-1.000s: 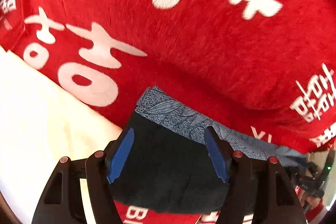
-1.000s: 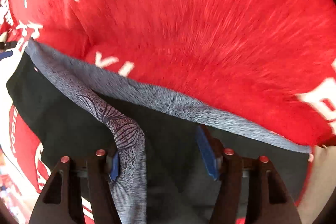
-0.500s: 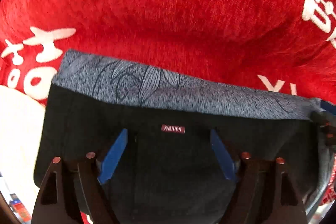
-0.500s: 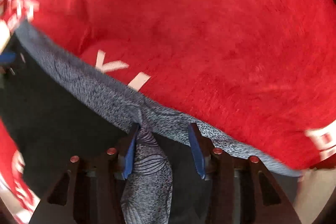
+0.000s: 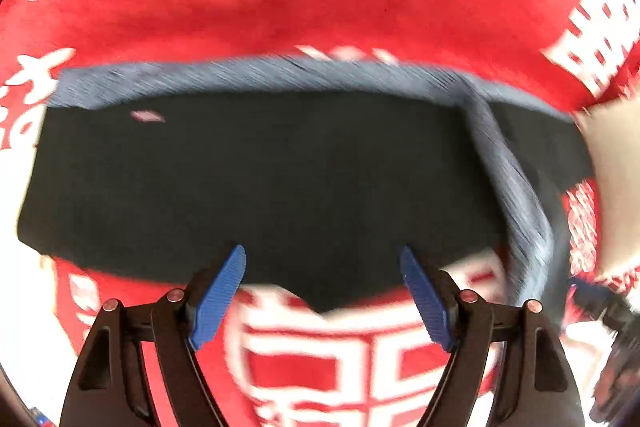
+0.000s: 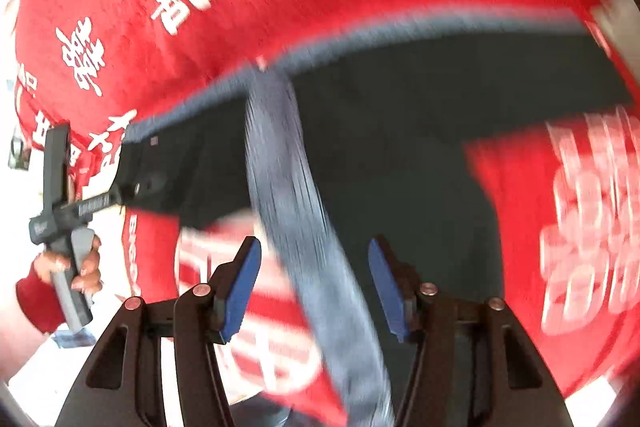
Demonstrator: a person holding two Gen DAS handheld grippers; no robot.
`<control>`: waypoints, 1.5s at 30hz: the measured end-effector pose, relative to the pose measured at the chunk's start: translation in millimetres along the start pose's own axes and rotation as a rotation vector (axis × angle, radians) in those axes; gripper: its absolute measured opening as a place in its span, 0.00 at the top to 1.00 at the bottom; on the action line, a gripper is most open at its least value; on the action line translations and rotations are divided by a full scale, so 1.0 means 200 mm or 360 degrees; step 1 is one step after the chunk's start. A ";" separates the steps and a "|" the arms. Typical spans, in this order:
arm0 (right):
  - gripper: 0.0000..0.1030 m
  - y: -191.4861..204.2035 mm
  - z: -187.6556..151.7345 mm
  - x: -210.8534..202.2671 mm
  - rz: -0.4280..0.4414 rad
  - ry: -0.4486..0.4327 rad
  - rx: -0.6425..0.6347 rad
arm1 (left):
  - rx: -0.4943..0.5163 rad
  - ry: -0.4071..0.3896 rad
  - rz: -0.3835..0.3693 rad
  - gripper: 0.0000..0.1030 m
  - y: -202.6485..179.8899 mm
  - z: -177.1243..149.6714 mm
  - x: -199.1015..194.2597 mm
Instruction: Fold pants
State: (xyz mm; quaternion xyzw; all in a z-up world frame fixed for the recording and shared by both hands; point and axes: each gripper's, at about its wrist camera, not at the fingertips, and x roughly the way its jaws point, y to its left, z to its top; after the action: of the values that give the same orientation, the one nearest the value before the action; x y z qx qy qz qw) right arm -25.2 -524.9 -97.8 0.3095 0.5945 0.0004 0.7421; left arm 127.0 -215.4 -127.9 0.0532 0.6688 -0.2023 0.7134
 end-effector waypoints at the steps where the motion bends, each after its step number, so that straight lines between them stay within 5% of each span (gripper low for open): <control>1: 0.42 -0.03 -0.10 -0.01 0.0004 0.0015 0.0057 | 0.0025 0.0015 -0.0027 0.22 -0.06 -0.04 0.01; 8: 0.42 -0.22 -0.77 0.09 -0.0024 0.0120 0.0445 | 0.0141 0.0086 -0.0138 0.22 -0.31 -0.30 0.07; 19: 0.43 -0.30 -0.94 0.10 0.0055 -0.0165 0.0571 | 0.0257 0.0105 -0.0114 0.22 -0.44 -0.47 0.09; 21: 0.53 -0.29 -0.93 0.12 0.0062 -0.0183 0.0542 | 0.0276 0.0096 -0.0106 0.22 -0.45 -0.48 0.09; 24: 0.97 -0.29 -0.91 0.18 0.0104 -0.0161 0.0580 | 0.0294 0.0083 -0.0115 0.22 -0.47 -0.50 0.08; 35: 0.98 -0.22 -0.69 -0.27 0.0162 -0.0354 0.0381 | 0.0183 0.0066 -0.0331 0.22 -0.61 -0.39 0.12; 45: 0.98 -0.42 -0.13 -0.64 0.0453 -0.0435 0.0285 | 0.0050 0.0133 -0.0288 0.22 -0.80 -0.20 0.20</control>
State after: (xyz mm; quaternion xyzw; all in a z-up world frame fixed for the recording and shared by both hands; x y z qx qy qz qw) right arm -117.3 -627.6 -27.2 0.4523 0.4362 0.0102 0.7778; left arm 33.1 -355.4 -140.2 0.0123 0.6968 -0.2740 0.6627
